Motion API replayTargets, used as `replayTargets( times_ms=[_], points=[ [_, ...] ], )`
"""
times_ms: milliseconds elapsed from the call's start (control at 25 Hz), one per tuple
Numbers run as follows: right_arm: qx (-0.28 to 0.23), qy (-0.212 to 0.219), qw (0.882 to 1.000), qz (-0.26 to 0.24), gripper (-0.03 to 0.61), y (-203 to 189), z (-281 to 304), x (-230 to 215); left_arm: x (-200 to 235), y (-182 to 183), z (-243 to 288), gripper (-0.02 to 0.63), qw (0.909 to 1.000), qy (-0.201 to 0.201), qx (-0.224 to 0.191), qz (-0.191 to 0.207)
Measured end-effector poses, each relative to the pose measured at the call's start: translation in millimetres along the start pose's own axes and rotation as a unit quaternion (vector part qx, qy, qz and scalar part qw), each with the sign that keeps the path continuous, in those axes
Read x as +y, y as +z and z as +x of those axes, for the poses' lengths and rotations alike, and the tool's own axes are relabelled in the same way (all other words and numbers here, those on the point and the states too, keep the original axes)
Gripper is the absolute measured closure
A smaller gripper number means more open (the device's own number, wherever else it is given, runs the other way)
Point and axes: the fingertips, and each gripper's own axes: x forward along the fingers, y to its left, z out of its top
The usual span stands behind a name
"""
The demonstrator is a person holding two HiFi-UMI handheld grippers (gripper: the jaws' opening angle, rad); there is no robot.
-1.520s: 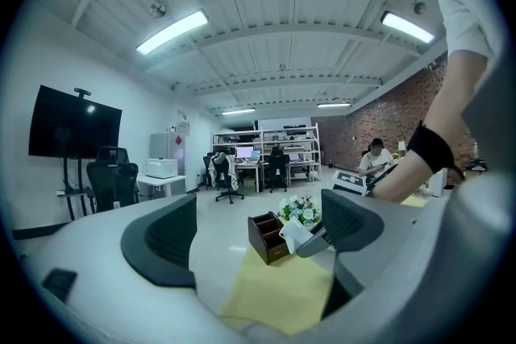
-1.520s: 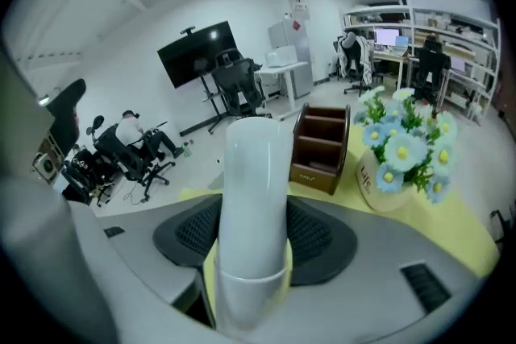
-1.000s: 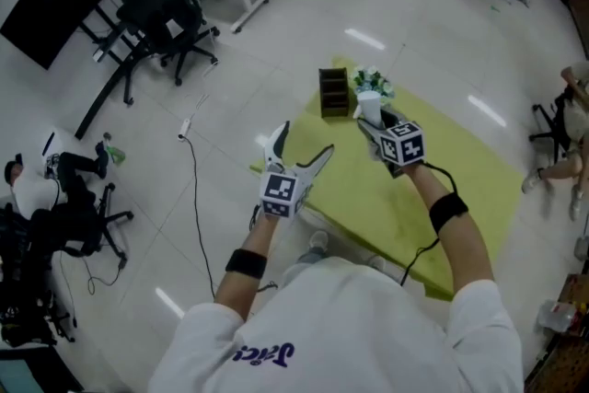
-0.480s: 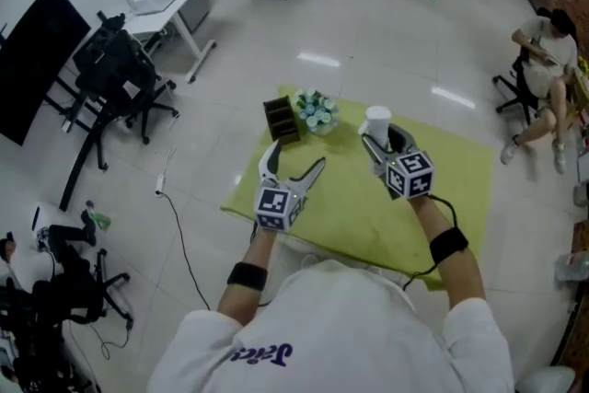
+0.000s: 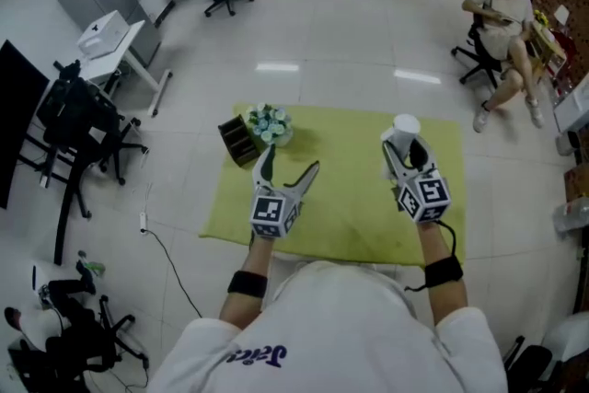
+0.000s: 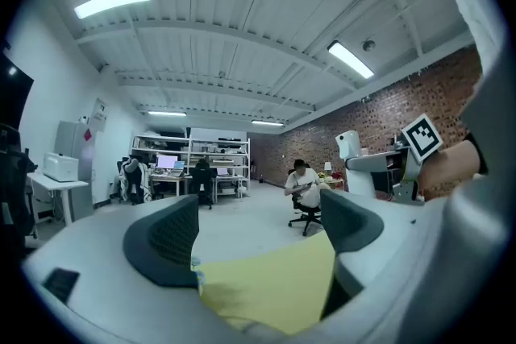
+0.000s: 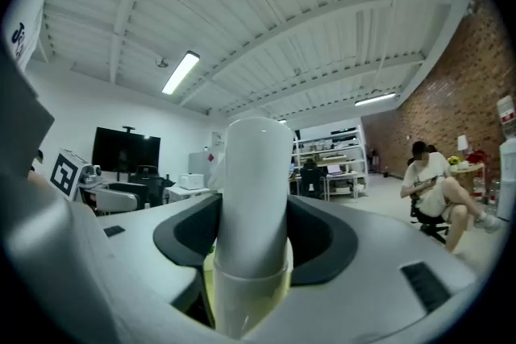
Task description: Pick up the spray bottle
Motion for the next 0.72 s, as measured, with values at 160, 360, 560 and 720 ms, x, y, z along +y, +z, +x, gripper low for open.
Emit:
replayTargets(
  times_ms=[160,360,560,720],
  points=[
    [-0.021,-0.059,0.998,-0.01,0.325,4.3,-37.7,-30.3,-16.9,3.7,16.5,0.132,0.9998,-0.018,-0.002,0.001],
    [-0.014,-0.117,0.992,-0.037,0.325,-16.1,-74.7,-49.9,-26.4,3.1,21.5,0.132,0.9997,-0.025,0.006,0.003],
    [-0.021,-0.149,0.988,-0.04,0.325,-31.0,-99.9,-52.8,-30.4,6.9,13.6,0.132,0.9999,-0.009,0.0,0.007],
    [-0.011,-0.158,0.987,-0.037,0.327,-35.2,-111.6,-41.1,-36.1,9.7,3.6,0.132,0.9996,0.009,-0.01,0.023]
  ],
)
